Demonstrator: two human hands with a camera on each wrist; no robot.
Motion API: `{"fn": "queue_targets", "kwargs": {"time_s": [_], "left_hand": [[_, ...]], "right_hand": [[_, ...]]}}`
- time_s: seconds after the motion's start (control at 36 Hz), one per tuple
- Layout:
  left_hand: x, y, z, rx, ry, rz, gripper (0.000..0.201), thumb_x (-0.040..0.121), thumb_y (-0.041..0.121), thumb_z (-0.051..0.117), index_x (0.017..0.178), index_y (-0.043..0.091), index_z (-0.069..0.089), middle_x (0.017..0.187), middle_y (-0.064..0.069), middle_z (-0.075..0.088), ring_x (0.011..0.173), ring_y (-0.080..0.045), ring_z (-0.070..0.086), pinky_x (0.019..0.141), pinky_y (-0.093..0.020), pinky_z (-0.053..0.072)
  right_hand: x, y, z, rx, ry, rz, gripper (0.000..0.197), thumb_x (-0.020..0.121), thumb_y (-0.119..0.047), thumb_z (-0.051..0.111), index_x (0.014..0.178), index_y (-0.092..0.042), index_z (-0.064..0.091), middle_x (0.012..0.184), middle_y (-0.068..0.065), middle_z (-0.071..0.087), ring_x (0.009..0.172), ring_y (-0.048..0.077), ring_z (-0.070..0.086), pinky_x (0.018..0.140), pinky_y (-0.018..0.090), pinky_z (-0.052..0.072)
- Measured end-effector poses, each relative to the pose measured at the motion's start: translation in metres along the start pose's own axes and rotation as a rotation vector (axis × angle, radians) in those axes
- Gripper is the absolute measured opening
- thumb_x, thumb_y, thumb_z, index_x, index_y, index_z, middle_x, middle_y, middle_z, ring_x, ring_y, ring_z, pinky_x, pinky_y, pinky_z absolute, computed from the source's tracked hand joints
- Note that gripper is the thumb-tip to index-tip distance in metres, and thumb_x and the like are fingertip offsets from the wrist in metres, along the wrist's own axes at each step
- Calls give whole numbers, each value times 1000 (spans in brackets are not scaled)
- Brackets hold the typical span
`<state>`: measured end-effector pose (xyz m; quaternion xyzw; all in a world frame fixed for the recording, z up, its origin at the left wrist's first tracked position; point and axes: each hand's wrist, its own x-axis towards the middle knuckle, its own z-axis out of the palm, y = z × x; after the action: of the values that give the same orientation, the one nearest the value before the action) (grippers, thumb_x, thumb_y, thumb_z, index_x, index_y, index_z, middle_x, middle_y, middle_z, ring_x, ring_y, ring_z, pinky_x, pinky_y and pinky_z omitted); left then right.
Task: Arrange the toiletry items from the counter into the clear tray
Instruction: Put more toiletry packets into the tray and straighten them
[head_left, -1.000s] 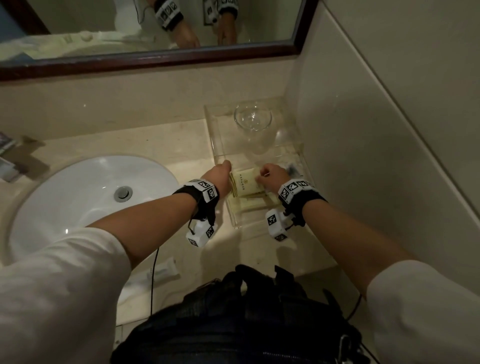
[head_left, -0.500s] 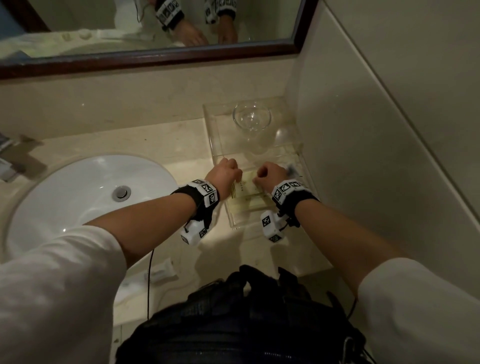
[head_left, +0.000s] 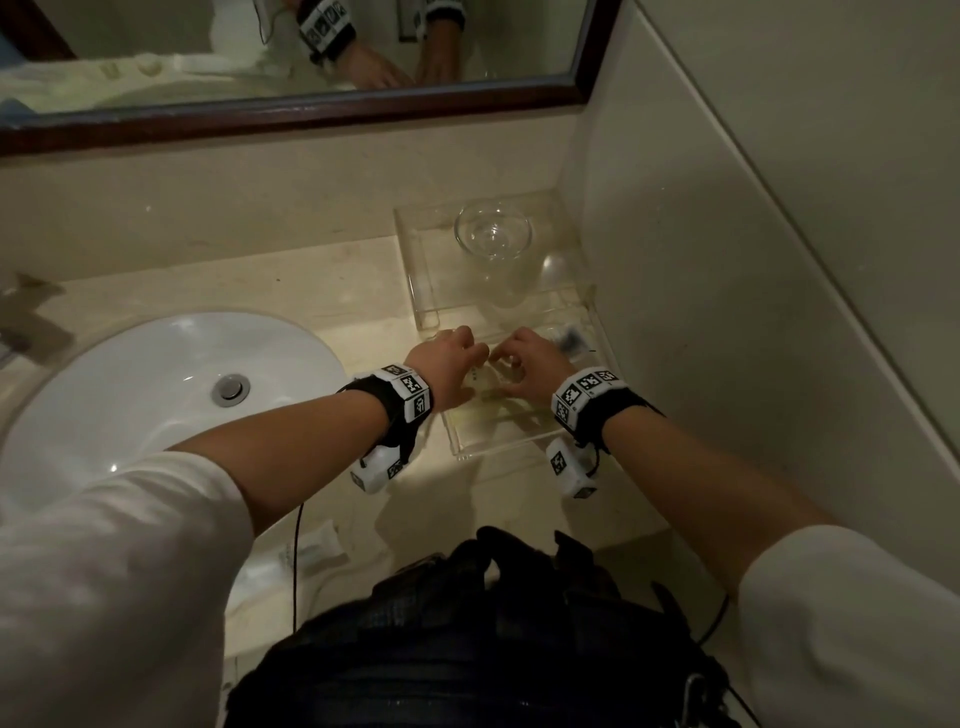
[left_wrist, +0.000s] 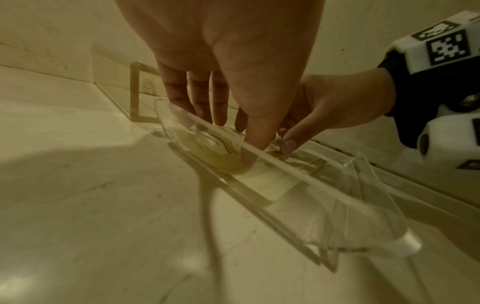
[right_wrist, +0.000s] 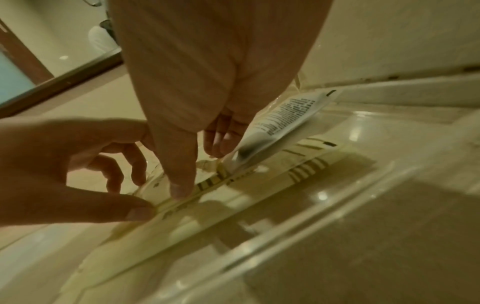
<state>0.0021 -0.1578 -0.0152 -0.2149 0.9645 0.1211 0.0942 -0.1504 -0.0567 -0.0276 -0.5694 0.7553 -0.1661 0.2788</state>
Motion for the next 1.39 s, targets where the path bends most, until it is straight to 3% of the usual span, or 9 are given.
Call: {"fn": "queue_targets", "kwargs": {"time_s": [0.14, 0.25, 0.39, 0.58, 0.69, 0.81, 0.97, 1.17, 1.39], "left_hand": [[0, 0, -4, 14, -30, 4, 52, 74, 29, 68, 122, 22, 47, 124, -4, 42, 108, -24, 48, 68, -31, 44], [-1, 0, -5, 19, -33, -5, 52, 74, 28, 68, 121, 21, 48, 123, -5, 43, 108, -25, 48, 66, -29, 40], [-3, 1, -4, 86, -35, -2, 51, 76, 28, 66, 122, 17, 48, 123, -7, 43, 107, -26, 48, 69, -30, 36], [-4, 3, -6, 115, -38, -20, 48, 80, 28, 64, 121, 12, 46, 121, -10, 45, 107, -28, 48, 74, -34, 40], [-3, -1, -8, 111, -66, 10, 38, 83, 30, 63, 114, 10, 52, 116, -10, 52, 108, -29, 50, 78, -36, 43], [-4, -7, -8, 111, -88, 64, 31, 85, 35, 63, 104, 11, 58, 109, -9, 58, 104, -29, 54, 80, -34, 43], [-10, -6, -8, 122, -97, 90, 30, 81, 43, 64, 94, 16, 62, 102, -6, 60, 98, -27, 55, 78, -33, 43], [-15, 3, -10, 169, -121, 68, 14, 83, 29, 60, 93, 20, 63, 103, -3, 62, 101, -25, 56, 77, -30, 40], [-24, 6, -9, 14, -36, 59, 24, 89, 15, 46, 97, 8, 67, 100, -13, 63, 97, -33, 56, 81, -39, 48]], "right_hand": [[3, -1, 1, -90, 7, -36, 44, 74, -16, 76, 116, -10, 61, 115, 6, 50, 94, 14, 49, 84, 21, 41], [6, -3, 2, -114, 4, -61, 39, 77, -12, 73, 114, -8, 61, 115, 8, 51, 93, 12, 47, 84, 21, 40], [8, 0, 3, -105, -8, -73, 40, 77, -11, 72, 115, -9, 61, 116, 8, 51, 92, 11, 46, 86, 25, 44], [8, 0, 7, -117, 0, -67, 43, 75, -9, 74, 115, -9, 59, 116, 7, 50, 91, 12, 46, 80, 22, 38], [6, 2, 7, -116, 1, -83, 37, 74, -5, 73, 108, -6, 59, 115, 9, 49, 89, 16, 50, 79, 26, 45], [2, 2, 6, -128, 19, -88, 24, 74, -5, 71, 95, -6, 59, 109, 8, 50, 87, 23, 55, 81, 37, 51], [-8, 7, 3, -176, -75, -126, 27, 67, -15, 79, 89, -10, 64, 117, 8, 47, 99, 20, 52, 89, 30, 46], [-17, 5, 5, -221, -78, -147, 20, 70, -8, 75, 88, -8, 65, 123, 11, 47, 107, 24, 51, 90, 23, 39], [-22, -3, 4, -274, -63, -135, 18, 74, -11, 74, 90, -10, 65, 123, 10, 46, 106, 24, 52, 90, 27, 43]]}}
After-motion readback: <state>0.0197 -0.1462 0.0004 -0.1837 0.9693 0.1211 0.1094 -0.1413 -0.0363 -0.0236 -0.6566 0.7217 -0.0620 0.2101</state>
